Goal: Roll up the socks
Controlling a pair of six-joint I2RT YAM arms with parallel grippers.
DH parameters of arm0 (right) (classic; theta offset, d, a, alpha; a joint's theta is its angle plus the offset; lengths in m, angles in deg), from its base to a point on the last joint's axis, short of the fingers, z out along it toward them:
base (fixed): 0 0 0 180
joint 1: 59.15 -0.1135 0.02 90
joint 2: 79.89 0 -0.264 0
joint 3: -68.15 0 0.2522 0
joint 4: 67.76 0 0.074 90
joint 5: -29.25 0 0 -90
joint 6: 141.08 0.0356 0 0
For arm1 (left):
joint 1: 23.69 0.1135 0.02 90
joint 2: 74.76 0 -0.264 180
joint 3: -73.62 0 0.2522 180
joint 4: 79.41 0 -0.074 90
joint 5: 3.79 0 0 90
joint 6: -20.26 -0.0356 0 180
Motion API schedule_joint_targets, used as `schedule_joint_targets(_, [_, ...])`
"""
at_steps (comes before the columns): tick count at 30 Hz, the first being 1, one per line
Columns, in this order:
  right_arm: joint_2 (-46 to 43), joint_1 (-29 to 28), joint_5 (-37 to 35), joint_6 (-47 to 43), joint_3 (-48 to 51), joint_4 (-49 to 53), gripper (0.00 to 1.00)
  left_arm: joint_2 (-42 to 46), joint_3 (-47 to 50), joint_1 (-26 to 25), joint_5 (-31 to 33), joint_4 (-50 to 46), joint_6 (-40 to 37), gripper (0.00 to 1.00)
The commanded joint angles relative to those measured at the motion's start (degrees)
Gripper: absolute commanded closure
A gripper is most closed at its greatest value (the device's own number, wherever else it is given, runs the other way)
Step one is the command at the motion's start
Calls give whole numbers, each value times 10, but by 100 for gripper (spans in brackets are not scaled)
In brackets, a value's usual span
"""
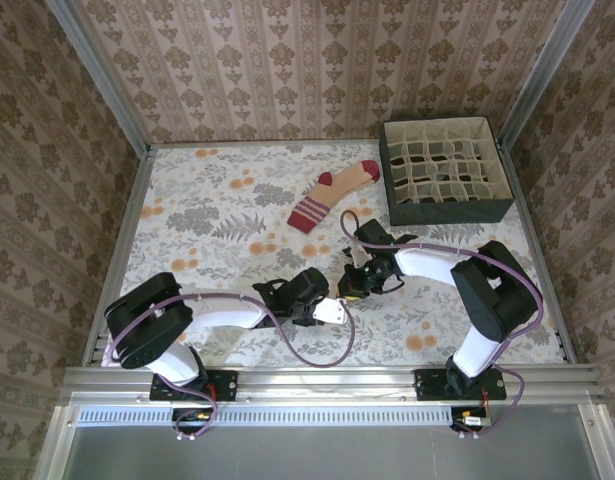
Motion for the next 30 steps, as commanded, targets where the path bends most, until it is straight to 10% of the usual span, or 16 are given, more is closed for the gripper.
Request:
schedule_joint_targets(1, [19, -3, -47, -10, 14, 70, 100, -27, -10, -5, 35, -24, 2, 61])
schedule_joint_targets(8, [-19, 0, -42, -18, 3, 100, 94, -28, -32, 0, -13, -69, 22, 100])
schedule_joint_targets(14, [-81, 3, -57, -16, 1, 98, 62, -32, -59, 28, -119, -116, 96, 100])
schedule_joint_targets(30, [-100, -1, -61, 2, 39, 24, 59, -118, -175, 147, -352, -266, 189, 100])
